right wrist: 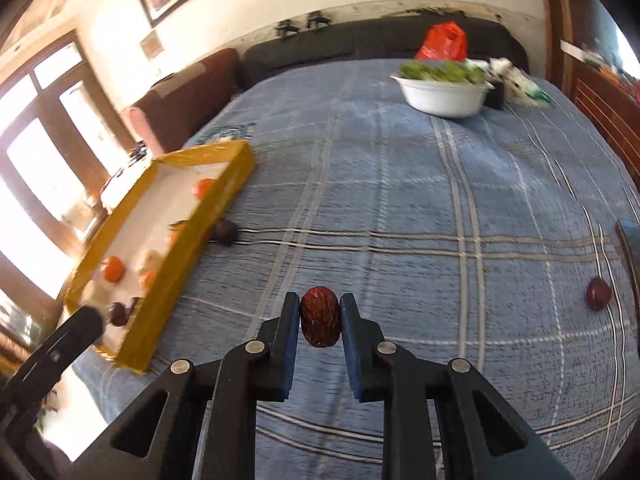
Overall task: Organize fruits
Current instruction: 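Lower the white slice into the tray with the left gripper while the right gripper drops the date there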
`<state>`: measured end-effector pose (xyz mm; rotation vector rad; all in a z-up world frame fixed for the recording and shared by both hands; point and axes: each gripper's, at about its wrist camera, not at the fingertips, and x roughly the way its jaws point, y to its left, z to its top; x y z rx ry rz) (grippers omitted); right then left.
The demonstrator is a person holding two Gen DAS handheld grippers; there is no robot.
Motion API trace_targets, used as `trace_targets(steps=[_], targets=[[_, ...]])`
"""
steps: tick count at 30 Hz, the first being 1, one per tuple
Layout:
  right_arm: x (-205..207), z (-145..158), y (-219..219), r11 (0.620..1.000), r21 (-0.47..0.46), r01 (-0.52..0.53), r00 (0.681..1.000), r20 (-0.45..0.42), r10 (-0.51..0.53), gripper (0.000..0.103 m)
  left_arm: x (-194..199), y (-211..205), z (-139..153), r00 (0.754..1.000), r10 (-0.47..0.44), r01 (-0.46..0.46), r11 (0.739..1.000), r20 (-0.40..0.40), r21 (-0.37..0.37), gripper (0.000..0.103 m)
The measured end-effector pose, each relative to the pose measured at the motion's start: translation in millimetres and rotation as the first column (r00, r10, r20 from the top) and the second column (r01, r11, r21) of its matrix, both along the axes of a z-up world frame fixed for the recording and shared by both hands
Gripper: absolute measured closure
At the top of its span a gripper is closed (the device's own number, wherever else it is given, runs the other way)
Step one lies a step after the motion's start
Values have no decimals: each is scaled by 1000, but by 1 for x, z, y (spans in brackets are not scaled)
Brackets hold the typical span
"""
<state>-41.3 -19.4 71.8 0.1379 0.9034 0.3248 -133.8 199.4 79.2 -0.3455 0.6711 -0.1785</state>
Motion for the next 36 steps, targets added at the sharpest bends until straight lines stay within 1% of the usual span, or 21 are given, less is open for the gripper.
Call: trace_targets(steps=[3, 6, 8, 10, 12, 15, 18, 21, 24, 26, 28, 31, 33, 35, 36], targets=[[0, 12, 27, 997, -5, -73, 997, 19, 73, 80, 3, 31, 6, 998, 65, -65, 998, 5, 24, 73], [3, 19, 60, 989, -13, -147, 989, 25, 147, 80, 7, 62, 10, 991, 131, -131, 990, 1, 54, 73], [7, 21, 83, 981, -16, -192, 981, 22, 193, 80, 10, 82, 11, 987, 162, -162, 985, -8, 56, 73], [10, 22, 103, 973, -17, -229, 973, 20, 230, 80, 18, 100, 15, 984, 177, -176, 983, -17, 54, 73], [10, 22, 124, 964, -19, -266, 964, 17, 267, 80, 28, 115, 23, 982, 191, -189, 980, -16, 67, 73], [10, 21, 152, 946, -7, -324, 946, 5, 324, 80, 48, 130, 28, 981, 191, -189, 978, -19, 87, 73], [9, 16, 177, 924, -10, -382, 924, -7, 382, 80, 75, 139, 27, 984, 173, -167, 981, -50, 98, 73], [3, 8, 202, 901, -15, -434, 901, -22, 433, 79, 100, 139, 19, 984, 153, -144, 984, -87, 106, 73], [-3, 0, 222, 879, -22, -476, 879, -33, 476, 79, 121, 138, 8, 983, 130, -118, 989, -130, 92, 73], [-4, -6, 233, 869, -21, -494, 869, -41, 493, 79, 134, 137, -1, 980, 116, -103, 991, -163, 90, 73], [-2, -13, 240, 869, -22, -495, 868, -49, 493, 79, 143, 139, -8, 975, 130, -110, 987, -182, 116, 73], [8, -22, 240, 877, -1, -480, 875, -71, 479, 79, 149, 148, -16, 967, 137, -124, 990, -214, 73, 73], [16, -26, 238, 881, 15, -473, 878, -77, 473, 78, 149, 152, -18, 965, 145, -133, 989, -219, 67, 70], [21, -27, 234, 887, 35, -460, 884, -75, 462, 78, 146, 155, -16, 965, 150, -142, 988, -213, 54, 56], [24, -27, 232, 890, 51, -453, 887, -77, 456, 77, 143, 157, -15, 966, 153, -147, 988, -209, 46, 53]])
